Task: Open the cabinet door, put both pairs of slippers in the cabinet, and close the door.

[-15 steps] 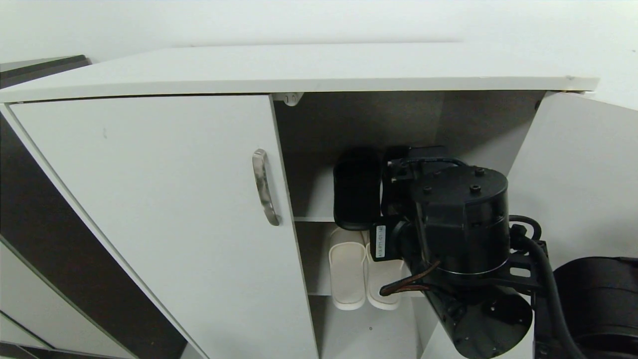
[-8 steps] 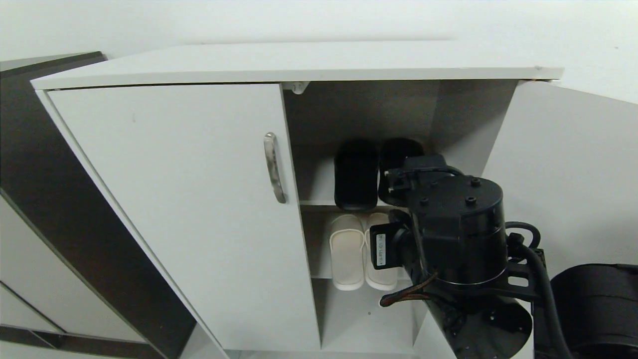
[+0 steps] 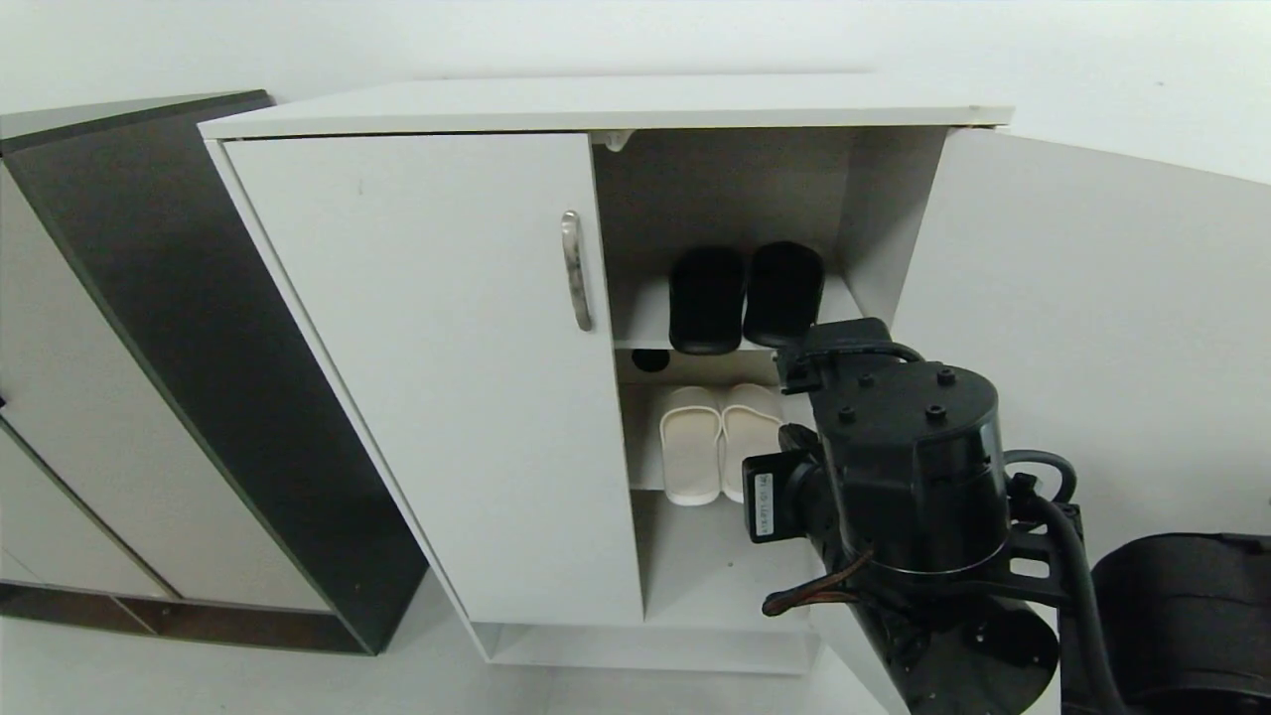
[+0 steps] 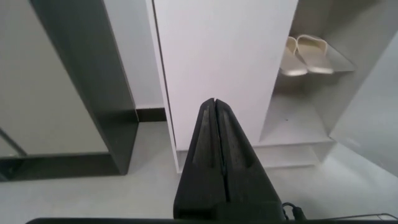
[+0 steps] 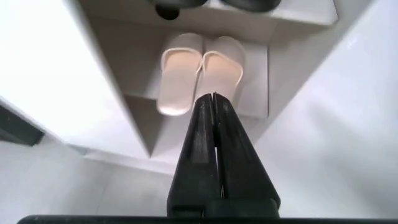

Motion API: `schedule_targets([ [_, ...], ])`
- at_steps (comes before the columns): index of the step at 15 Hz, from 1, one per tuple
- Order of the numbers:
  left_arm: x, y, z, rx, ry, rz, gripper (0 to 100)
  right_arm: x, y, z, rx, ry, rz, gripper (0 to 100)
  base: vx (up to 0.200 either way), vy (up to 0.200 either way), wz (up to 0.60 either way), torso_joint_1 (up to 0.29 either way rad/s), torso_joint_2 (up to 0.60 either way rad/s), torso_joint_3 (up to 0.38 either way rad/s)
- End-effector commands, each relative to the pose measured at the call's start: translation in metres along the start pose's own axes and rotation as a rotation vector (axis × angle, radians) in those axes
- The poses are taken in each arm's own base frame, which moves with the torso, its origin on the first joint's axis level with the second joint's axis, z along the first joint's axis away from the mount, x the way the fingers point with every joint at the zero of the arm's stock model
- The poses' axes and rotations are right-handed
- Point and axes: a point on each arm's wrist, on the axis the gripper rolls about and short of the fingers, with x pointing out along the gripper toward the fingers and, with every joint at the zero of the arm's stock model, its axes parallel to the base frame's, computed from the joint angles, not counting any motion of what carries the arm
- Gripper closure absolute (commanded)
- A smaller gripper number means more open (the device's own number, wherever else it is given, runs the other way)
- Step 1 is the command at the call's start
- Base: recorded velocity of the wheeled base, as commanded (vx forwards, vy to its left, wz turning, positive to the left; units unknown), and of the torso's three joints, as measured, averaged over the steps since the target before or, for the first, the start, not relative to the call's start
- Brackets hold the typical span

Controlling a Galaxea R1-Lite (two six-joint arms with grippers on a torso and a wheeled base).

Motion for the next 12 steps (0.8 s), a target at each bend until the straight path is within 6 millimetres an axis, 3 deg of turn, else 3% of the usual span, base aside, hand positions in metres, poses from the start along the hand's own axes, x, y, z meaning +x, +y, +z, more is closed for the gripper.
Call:
schedule_targets([
  [1, 0.0000, 0.0000, 0.0000, 0.000, 0.000, 0.000, 100, 0.0003, 0.0001, -0.0006, -0.001, 0.001, 0.000, 100, -0.200, 0.000, 0.00, -0.002, 0.00, -0.002],
  [9, 0.0000, 0.0000, 0.0000, 0.000, 0.000, 0.000, 100, 0.0004, -0.0007, -0.0051, -0.026, 0.010, -0.002, 100, -0.200, 0.000, 0.00, 0.002, 0.00, 0.004],
  [12, 0.0000, 0.0000, 0.0000, 0.000, 0.000, 0.000, 100, 0.0004, -0.0011, -0.0064, -0.030, 0.013, -0.003, 100, 0.000, 0.000, 0.00, 0.000, 0.00, 0.000],
])
